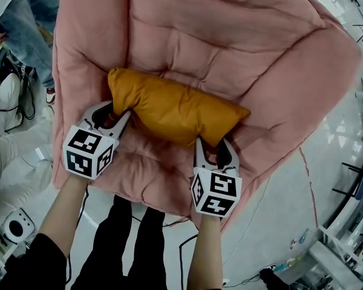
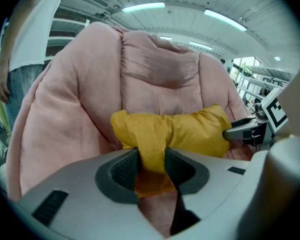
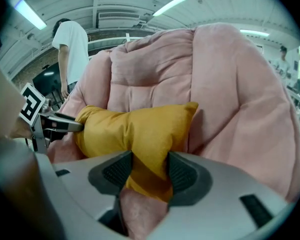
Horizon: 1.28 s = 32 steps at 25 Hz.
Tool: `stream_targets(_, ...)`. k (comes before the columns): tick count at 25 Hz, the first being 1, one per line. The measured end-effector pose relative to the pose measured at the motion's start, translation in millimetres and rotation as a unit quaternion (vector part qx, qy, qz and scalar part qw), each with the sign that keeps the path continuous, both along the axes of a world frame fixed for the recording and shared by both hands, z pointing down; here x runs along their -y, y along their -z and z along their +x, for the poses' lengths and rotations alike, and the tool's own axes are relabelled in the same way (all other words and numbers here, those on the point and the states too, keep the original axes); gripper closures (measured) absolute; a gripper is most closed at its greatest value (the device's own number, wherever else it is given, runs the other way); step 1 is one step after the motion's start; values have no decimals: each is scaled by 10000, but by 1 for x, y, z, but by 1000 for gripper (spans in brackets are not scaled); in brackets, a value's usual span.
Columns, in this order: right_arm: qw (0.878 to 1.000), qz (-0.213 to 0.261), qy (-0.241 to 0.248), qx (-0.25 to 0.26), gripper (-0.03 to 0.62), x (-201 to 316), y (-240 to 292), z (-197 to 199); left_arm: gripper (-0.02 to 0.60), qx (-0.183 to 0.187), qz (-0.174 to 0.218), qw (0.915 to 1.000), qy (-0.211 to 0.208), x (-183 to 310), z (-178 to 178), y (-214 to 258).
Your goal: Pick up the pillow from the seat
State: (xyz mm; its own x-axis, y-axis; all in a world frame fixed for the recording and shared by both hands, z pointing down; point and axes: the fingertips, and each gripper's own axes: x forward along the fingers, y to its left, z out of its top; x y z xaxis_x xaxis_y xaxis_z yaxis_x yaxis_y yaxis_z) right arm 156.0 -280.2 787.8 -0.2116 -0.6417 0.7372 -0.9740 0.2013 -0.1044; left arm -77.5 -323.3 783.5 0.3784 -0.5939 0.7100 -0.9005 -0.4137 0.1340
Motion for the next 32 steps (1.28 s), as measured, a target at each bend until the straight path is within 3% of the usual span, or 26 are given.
stream_targets(11, 9996, 285, -55, 16, 356, -14, 33, 4, 419, -31, 394, 9992, 23, -13, 2, 41)
stream_targets(32, 9932, 1161, -80, -49, 359, -21, 160, -5, 422, -243, 1350, 9905, 48, -22, -7, 170)
